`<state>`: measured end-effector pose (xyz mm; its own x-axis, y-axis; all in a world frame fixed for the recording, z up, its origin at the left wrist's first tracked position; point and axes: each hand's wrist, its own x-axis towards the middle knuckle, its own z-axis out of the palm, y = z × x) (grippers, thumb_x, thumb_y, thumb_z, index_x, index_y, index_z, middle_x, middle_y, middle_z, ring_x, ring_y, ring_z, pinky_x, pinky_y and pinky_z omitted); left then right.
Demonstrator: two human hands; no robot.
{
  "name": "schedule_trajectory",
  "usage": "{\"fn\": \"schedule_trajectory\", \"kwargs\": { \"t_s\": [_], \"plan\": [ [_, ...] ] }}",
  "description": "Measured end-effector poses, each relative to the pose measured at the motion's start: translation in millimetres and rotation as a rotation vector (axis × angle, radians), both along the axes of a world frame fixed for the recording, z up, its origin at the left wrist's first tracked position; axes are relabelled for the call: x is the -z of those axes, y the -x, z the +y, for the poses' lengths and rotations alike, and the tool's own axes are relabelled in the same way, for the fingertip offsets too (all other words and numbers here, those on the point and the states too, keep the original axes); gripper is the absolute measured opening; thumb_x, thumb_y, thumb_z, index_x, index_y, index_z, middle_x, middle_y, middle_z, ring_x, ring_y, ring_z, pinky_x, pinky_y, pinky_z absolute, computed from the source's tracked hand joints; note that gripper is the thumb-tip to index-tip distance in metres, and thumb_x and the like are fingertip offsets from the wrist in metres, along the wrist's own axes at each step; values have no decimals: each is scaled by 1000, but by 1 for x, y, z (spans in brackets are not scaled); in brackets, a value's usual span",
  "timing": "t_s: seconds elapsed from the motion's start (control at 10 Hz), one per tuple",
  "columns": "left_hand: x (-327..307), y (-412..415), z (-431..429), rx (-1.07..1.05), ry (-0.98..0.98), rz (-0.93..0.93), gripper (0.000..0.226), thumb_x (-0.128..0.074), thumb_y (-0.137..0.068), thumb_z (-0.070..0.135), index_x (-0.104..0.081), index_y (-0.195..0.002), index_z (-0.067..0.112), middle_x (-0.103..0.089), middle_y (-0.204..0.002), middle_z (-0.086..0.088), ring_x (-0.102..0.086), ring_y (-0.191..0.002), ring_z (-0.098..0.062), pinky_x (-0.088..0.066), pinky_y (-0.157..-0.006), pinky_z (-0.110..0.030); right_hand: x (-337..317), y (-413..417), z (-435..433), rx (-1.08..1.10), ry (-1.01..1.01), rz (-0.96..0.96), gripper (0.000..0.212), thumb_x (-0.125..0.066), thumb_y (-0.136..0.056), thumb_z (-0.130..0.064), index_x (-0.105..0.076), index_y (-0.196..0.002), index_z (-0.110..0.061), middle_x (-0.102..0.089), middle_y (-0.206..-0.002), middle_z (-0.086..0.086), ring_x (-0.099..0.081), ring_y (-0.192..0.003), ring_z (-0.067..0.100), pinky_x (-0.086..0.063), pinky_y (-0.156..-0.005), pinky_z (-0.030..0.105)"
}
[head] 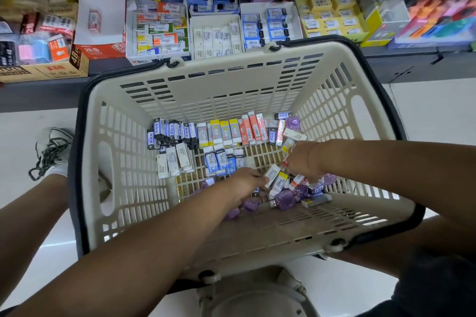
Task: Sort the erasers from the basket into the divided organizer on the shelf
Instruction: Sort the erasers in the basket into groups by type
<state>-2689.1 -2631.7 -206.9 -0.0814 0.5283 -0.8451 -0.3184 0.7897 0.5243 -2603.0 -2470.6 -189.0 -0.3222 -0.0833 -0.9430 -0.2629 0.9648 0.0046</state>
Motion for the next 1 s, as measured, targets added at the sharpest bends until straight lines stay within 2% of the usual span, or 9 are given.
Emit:
{"fn": "schedule_trajectory", "kwargs": {
  "t_s": [0.1,0.2,0.3,0.4,0.5,0.7,0.8,0.9,1.0],
  "plan": [
    [-2,1,-3,-15,13,-18,21,-57,-95,11,-60,-111,-2,-63,-80,-7,-59,-65,-14,-55,-62,-25,1,2,-6,-26,-72,-15,55,-65,-87,-32,-46,-135,-14,-53,-131,7,-44,-127,27,-29,-112,47],
    [-4,3,-3,-24,22,-25,26,-56,-96,11,-57,-116,-5,-63,-81,-8,-58,-67,-14,-55,-62,-24,-1,2,-8,-68,-96,-20,47,-63,-89,-32,-51,-131,-17,-51,-134,4,-39,-132,23,-21,-114,46],
    [-4,7,-4,-23,27,-21,28,-56,-96,12,-56,-118,-5,-63,-83,-9,-60,-69,-15,-56,-63,-25,2,0,-5,-88,-98,-8,36,-64,-88,-30,-58,-122,-19,-60,-120,1,-51,-119,21,-24,-115,45],
    [-4,10,-5,-33,24,-27,30,-57,-95,12,-56,-120,-5,-63,-85,-9,-61,-73,-16,-57,-67,-27,7,1,-7,-97,-111,-39,32,-66,-85,-30,-62,-115,-20,-63,-113,-1,-55,-111,21,-35,-108,43],
    [-5,12,-9,-48,25,-36,26,-56,-96,11,-57,-118,-3,-63,-95,-16,-61,-78,-20,-56,-74,-30,14,2,-9,-119,-109,-55,31,-72,-79,-39,-66,-106,-25,-63,-105,-5,-53,-104,21,-39,-96,37],
    [-3,14,-12,-46,42,-35,23,-57,-95,10,-57,-114,-3,-62,-87,-13,-59,-70,-17,-57,-64,-25,18,-9,7,137,16,-27,27,-70,-82,-42,-67,-102,-24,-62,-90,-5,-56,-91,20,-42,-79,31],
    [-4,11,-10,-24,32,-31,23,-57,-95,11,-59,-114,-3,-63,-91,-13,-60,-71,-16,-57,-66,-26,10,-8,15,317,71,-12,27,-67,-84,-42,-69,-102,-22,-63,-86,-4,-59,-86,19,-47,-77,31],
    [-7,11,-11,-12,28,-30,21,-56,-96,11,-59,-112,-2,-63,-92,-13,-60,-71,-15,-58,-61,-23,9,-2,18,355,118,-60,34,-70,-80,-46,-69,-102,-20,-63,-87,-4,-59,-90,20,-47,-82,32],
    [-7,13,-12,-43,25,-40,15,-55,-96,11,-58,-107,1,-63,-98,-18,-60,-74,-17,-58,-60,-23,-1,1,22,489,190,-49,38,-70,-80,-48,-70,-103,-17,-63,-84,-3,-59,-85,18,-47,-77,30]
  ]
}}
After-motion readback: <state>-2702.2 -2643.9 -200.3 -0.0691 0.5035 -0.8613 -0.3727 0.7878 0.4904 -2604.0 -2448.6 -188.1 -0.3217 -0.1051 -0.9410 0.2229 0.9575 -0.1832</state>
